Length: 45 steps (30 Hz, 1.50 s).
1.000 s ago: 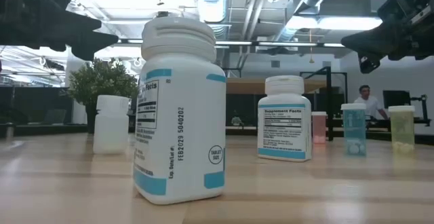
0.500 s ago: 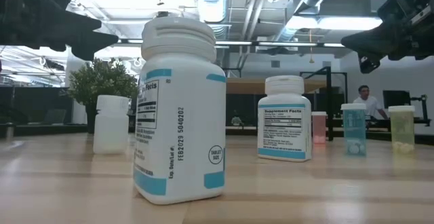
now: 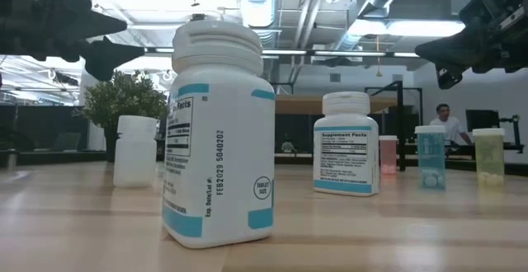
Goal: Pick and place medicine bottles onto shelf by color
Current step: Put the bottom transparent pill bottle on the shelf
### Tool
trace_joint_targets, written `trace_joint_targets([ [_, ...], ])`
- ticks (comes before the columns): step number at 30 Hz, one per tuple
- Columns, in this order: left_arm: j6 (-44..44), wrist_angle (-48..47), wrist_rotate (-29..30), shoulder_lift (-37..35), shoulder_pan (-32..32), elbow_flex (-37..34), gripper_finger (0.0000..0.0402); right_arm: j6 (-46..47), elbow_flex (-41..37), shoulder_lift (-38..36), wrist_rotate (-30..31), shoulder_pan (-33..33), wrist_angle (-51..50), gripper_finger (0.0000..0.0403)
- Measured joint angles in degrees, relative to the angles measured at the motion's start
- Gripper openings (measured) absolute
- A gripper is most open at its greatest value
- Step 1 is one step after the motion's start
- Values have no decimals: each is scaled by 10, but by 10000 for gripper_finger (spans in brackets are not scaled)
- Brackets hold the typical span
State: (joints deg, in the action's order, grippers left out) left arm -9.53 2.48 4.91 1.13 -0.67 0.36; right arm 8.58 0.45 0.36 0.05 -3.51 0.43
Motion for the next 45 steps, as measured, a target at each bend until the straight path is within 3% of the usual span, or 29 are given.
trace_joint_targets([
  [5,-64,3,7,0,0,0,306,0,0,0,0,0,0,33],
  [12,-53,13,50,0,0,0,306,0,0,0,0,-1,0,33],
  [16,-126,19,90,0,0,0,306,0,0,0,1,-1,17,33],
  [22,-181,40,92,0,0,0,306,26,0,0,0,0,50,33],
  [31,-201,81,120,0,0,0,306,52,0,0,1,0,60,33],
  [36,-229,81,153,0,0,0,306,157,0,0,0,1,59,33],
  [41,-194,73,155,0,0,0,306,188,0,0,0,1,69,33],
  [45,-165,72,202,0,0,0,306,191,0,0,1,1,123,34],
])
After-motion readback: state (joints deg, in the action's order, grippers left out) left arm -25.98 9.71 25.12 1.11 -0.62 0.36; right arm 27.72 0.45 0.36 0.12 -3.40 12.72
